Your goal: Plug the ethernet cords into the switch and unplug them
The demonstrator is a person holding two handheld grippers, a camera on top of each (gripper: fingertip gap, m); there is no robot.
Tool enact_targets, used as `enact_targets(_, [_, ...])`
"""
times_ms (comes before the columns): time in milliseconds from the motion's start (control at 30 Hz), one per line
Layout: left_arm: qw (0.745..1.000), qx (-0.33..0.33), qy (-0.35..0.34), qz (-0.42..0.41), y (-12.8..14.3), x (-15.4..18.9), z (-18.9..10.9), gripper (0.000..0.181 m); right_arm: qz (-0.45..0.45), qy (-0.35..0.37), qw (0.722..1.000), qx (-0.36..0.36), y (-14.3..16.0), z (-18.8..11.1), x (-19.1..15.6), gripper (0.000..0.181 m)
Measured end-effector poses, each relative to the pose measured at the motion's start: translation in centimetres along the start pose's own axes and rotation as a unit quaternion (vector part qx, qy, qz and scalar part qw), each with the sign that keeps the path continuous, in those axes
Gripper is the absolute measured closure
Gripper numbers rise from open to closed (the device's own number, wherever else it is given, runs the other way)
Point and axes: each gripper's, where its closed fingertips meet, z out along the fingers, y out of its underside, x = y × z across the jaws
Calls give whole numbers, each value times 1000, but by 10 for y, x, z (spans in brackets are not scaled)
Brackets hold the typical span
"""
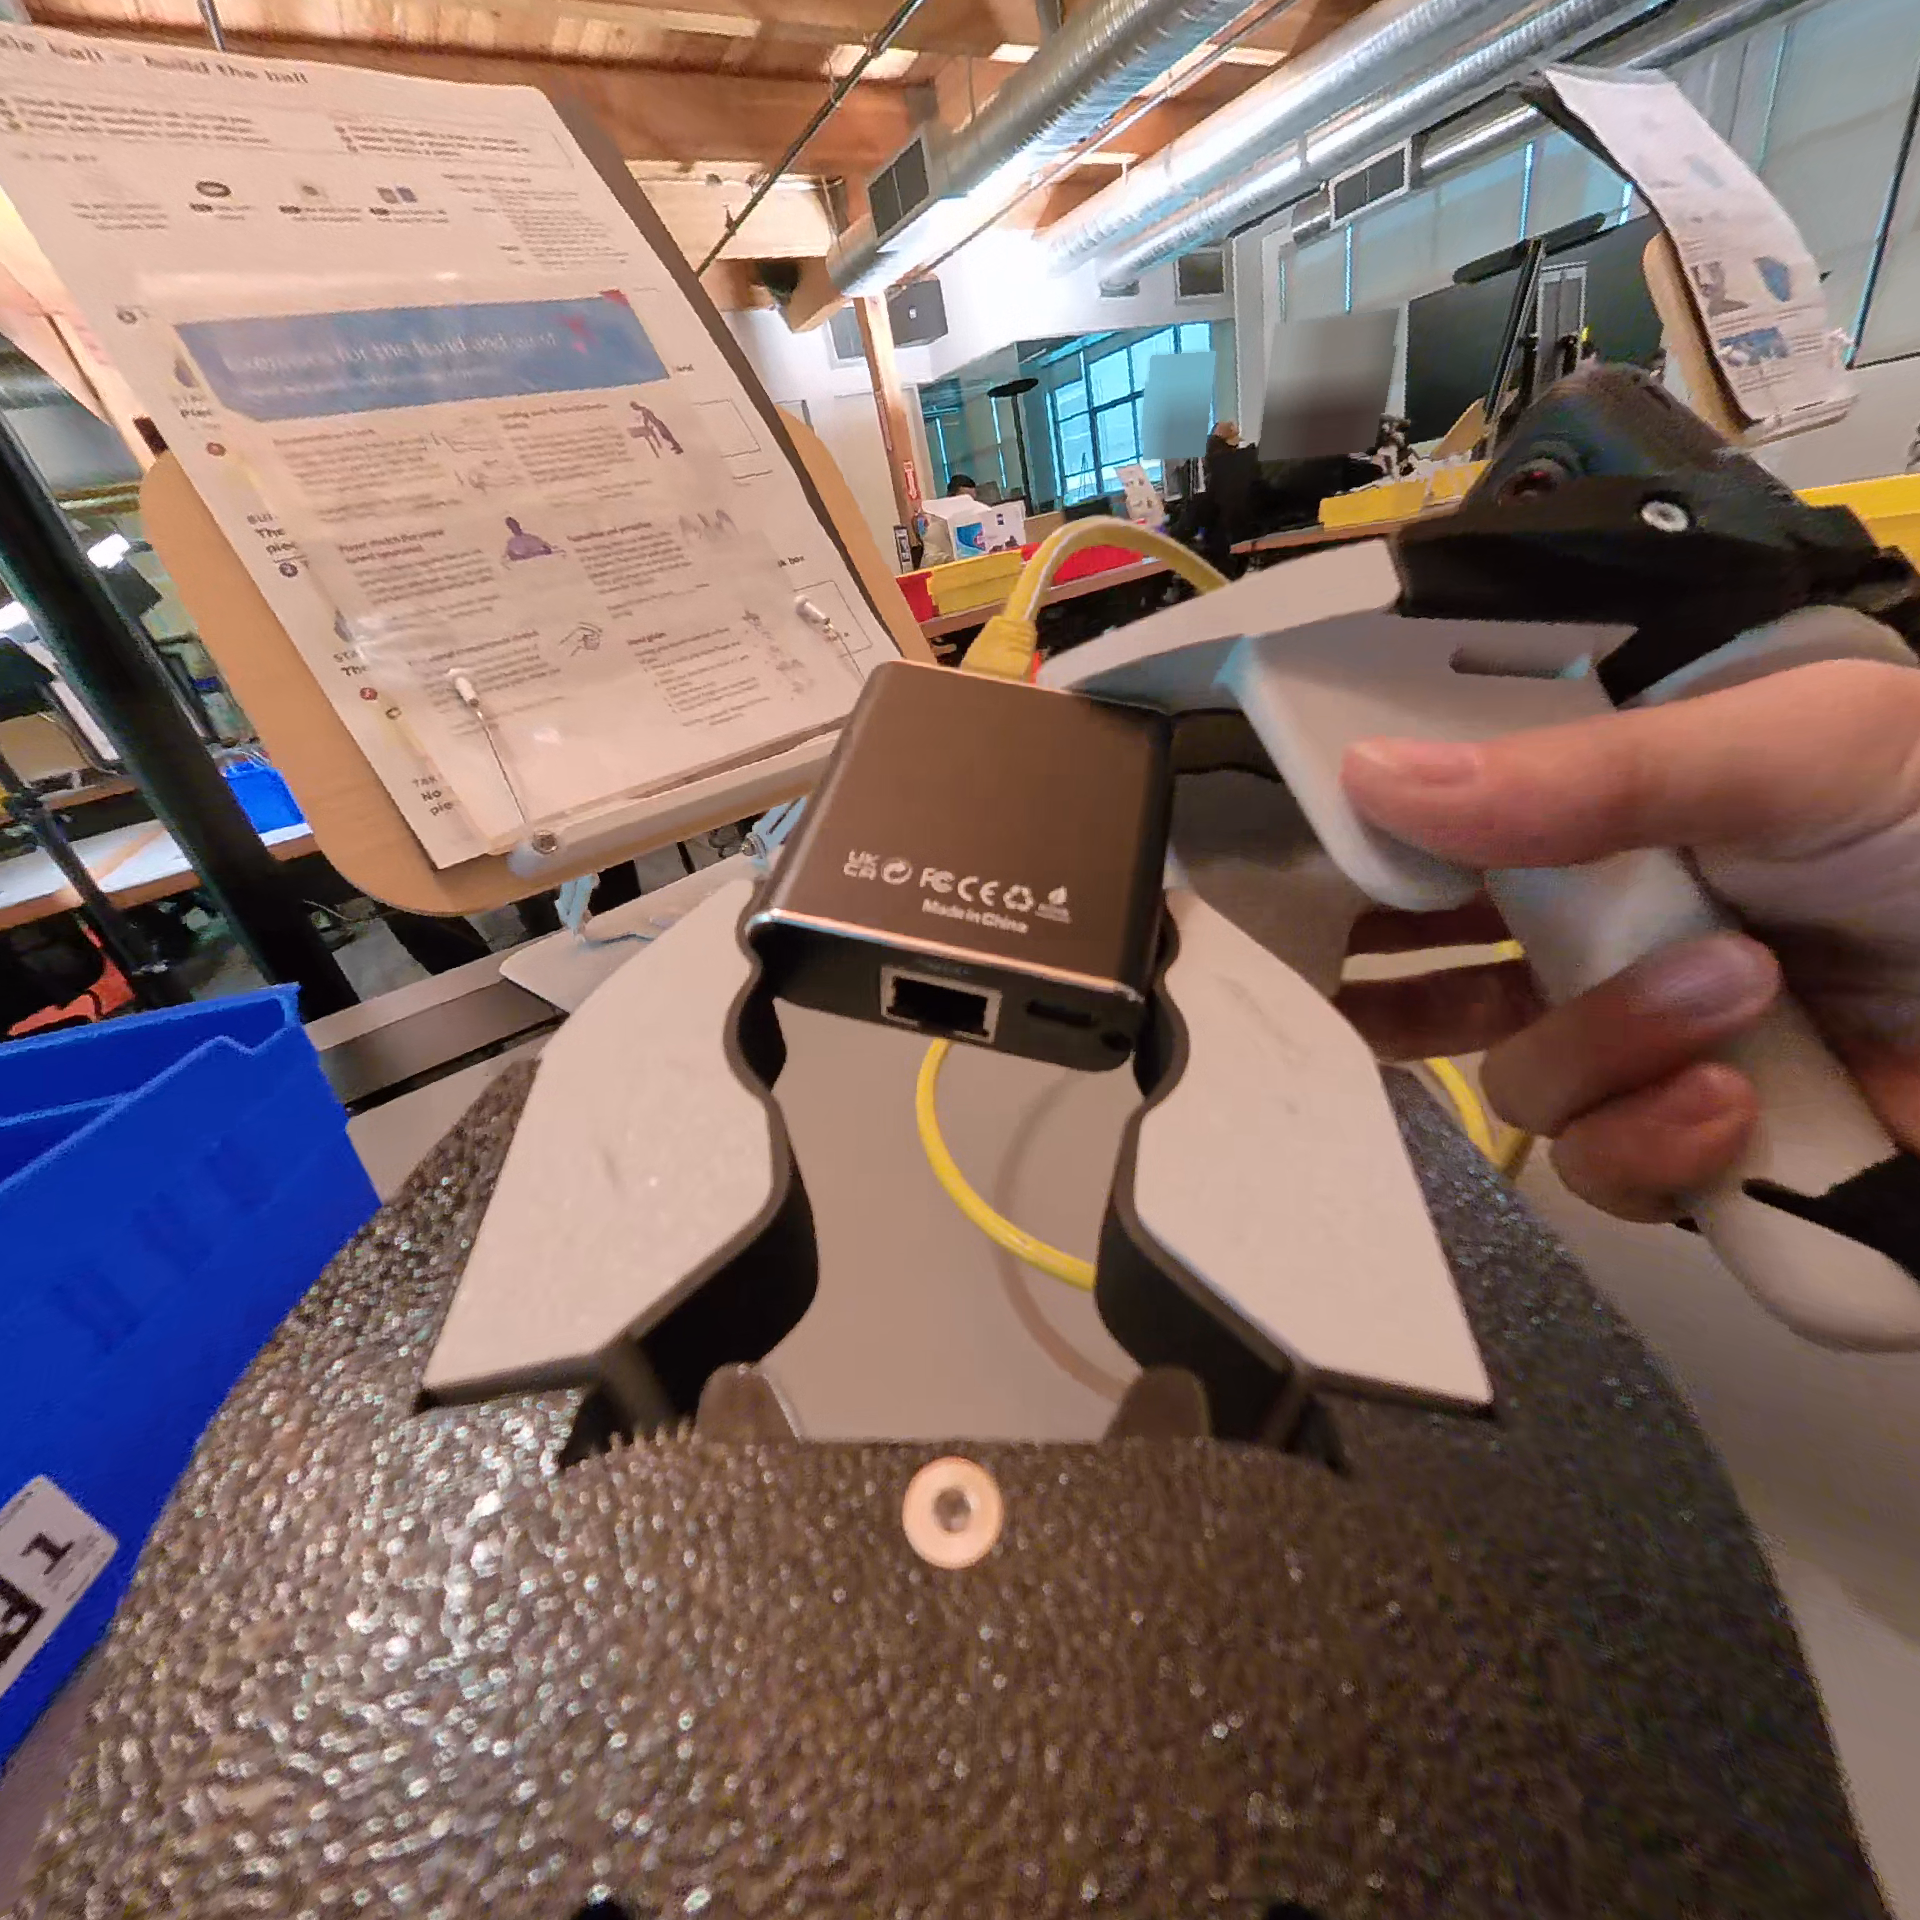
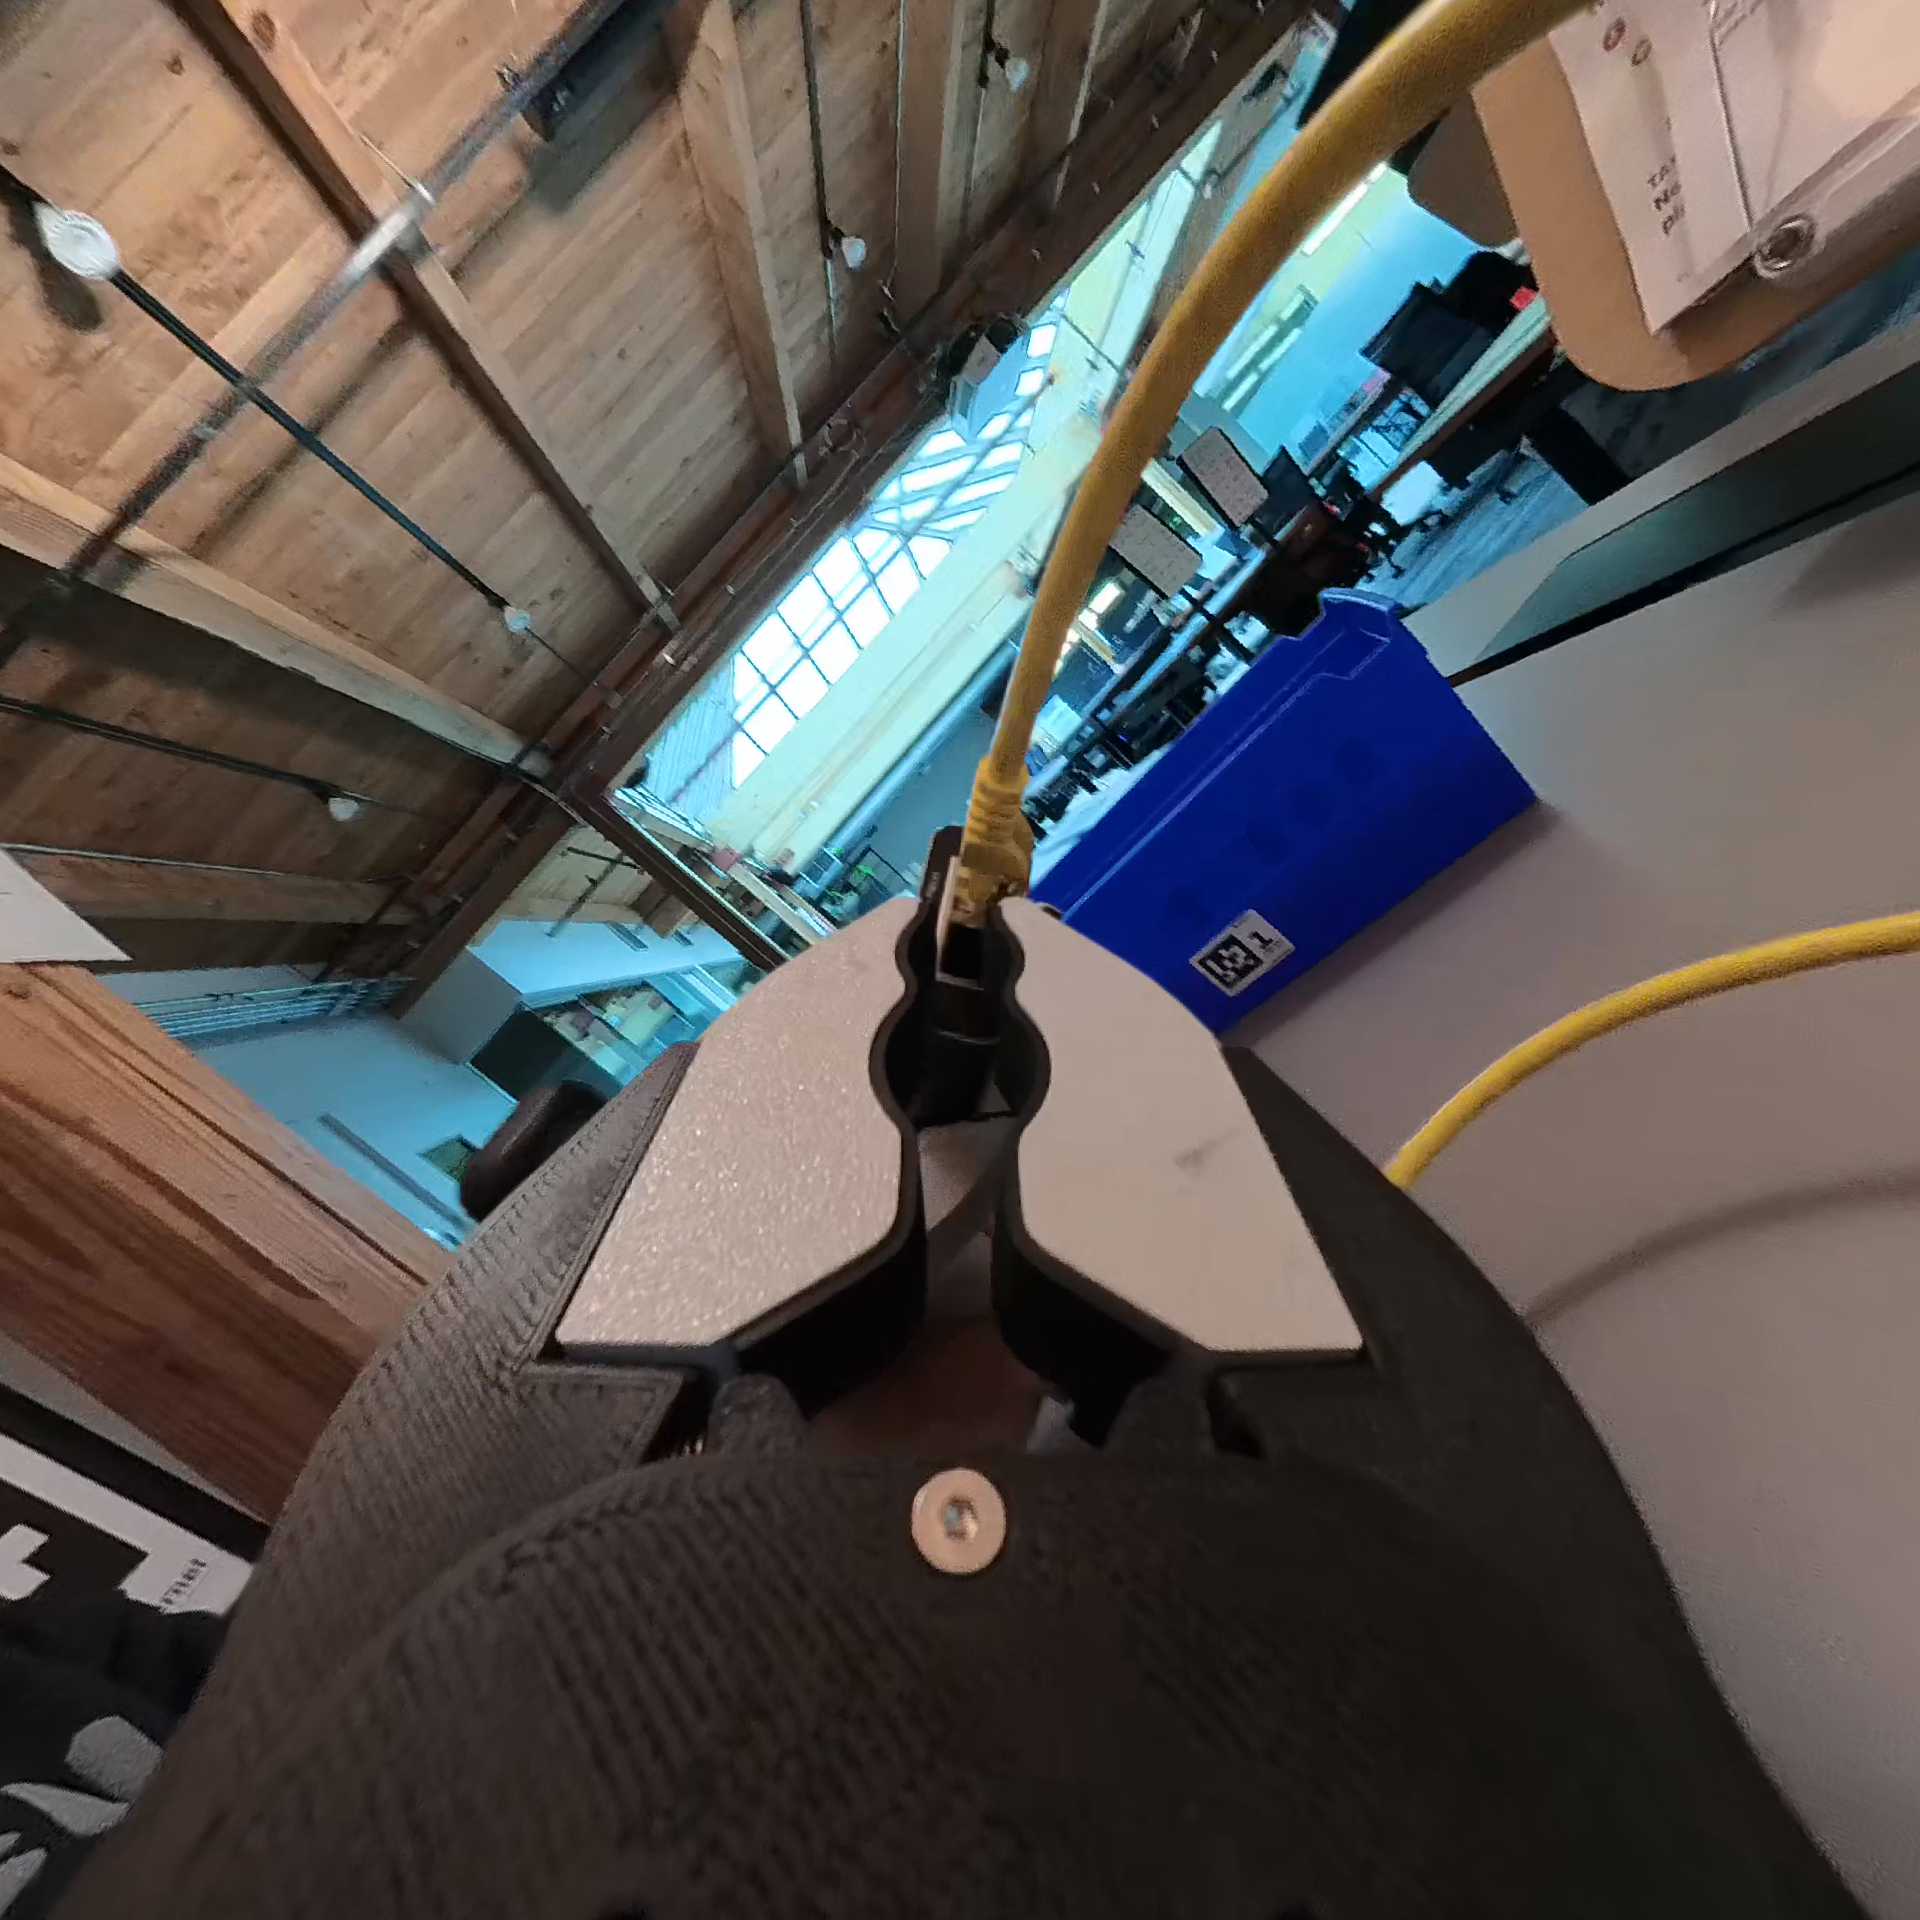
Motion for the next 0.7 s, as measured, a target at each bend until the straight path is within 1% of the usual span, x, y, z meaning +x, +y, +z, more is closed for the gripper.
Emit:
enact_targets(67, [1000,0,4,-9,1,-1,0,115,19,-10,1000,12,0,2,-1,173])
enact_targets(133, [1000,16,5,-1,-5,0,-2,115,42,6,999,15,1,3,6,160])
enact_targets(233, [1000,20,-1,11,-7,-1,-3,115,69,4,997,17,3,4,8,147])
enact_targets(300, [1000,21,3,6,-7,0,-3,115,76,-16,997,21,2,5,2,154])
enact_targets(467, [1000,17,10,8,-5,2,-2,115,80,-32,996,20,2,5,-3,156])
enact_targets(500, [1000,14,9,8,-4,2,-2,115,82,-36,996,22,2,5,-3,161])
enact_targets(633, [1000,3,7,16,-1,2,-1,115,76,-24,996,28,1,3,1,163])
enact_targets(667, [1000,4,6,18,-1,2,-1,115,79,-22,996,33,0,2,2,170])
enact_targets(700, [1000,7,8,20,-2,3,-1,115,77,-22,996,35,0,2,2,170])
